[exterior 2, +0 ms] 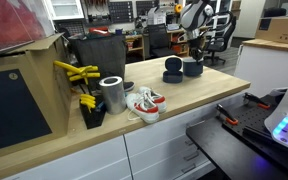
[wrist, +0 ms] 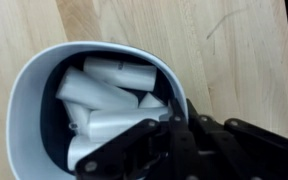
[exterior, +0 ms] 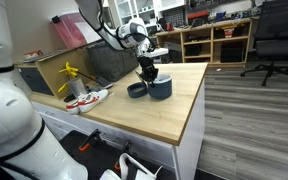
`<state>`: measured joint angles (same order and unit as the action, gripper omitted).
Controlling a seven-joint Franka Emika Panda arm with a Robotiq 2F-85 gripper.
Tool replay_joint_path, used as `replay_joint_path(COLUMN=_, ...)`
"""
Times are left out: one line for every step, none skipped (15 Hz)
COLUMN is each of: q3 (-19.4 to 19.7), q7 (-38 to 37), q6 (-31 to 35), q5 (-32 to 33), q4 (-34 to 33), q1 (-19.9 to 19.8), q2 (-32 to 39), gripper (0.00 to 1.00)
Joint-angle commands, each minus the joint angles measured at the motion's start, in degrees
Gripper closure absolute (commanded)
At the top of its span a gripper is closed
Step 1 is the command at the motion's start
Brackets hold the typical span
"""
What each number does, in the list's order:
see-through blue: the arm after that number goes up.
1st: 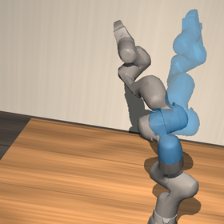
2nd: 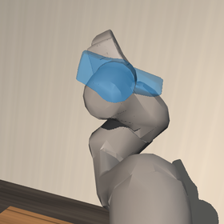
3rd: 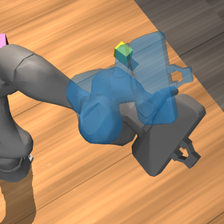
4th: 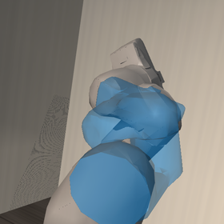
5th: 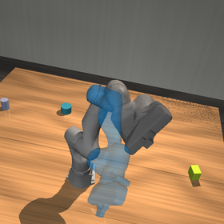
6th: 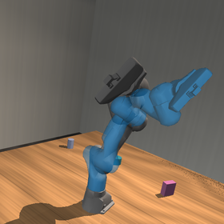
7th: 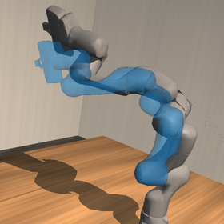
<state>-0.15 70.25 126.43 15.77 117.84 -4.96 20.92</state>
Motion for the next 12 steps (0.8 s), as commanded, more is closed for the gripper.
replay_joint_path(q3=-0.2, q7=2.1, q6=-0.2, q5=1.3, q4=4.2, q1=0.1, q2=-3.9, gripper=0.98)
replay_joint_path(q3=-0.3, q7=2.2, q6=-0.2, q5=1.3, q4=4.8, q1=0.1, q2=-4.3, gripper=0.98)
replay_joint_path(q3=-0.2, q7=2.4, q6=0.1, q5=1.6, q4=5.4, q1=0.1, q2=-4.7, gripper=0.98)
replay_joint_path(q3=-0.1, q7=2.1, q6=0.6, q5=2.2, q4=6.1, q1=0.3, q2=-5.0, gripper=0.98)
replay_joint_path(q3=0.0, q7=1.9, q6=1.1, q5=3.0, q4=6.7, q1=0.4, q2=-5.4, gripper=0.83)
replay_joint_path(q3=0.0, q7=1.7, q6=1.5, q5=3.7, q4=7.2, q1=0.5, q2=-5.7, gripper=0.68)
replay_joint_path(q3=0.1, q7=1.6, q6=1.9, q5=4.4, q4=7.6, q1=0.5, q2=-5.9, gripper=0.61)
replay_joint_path(q3=0.0, q7=1.6, q6=2.2, q5=4.9, q4=8.0, q1=0.6, q2=-6.2, gripper=0.54)
replay_joint_path(q3=0.0, q7=1.4, q6=2.8, q5=5.4, q4=8.3, q1=0.6, q2=-6.5, gripper=0.45)
replay_joint_path(q3=-0.1, q7=1.3, q6=3.5, q5=5.5, q4=8.5, q1=0.7, q2=-6.9, gripper=0.38)
replay_joint_path(q3=-0.2, q7=1.1, q6=4.5, q5=5.3, q4=8.6, q1=0.7, q2=-7.1, gripper=0.32)
replay_joint_path(q3=-0.3, q7=0.6, q6=5.9, q5=4.7, q4=8.4, q1=0.7, q2=-7.5, gripper=0.24)
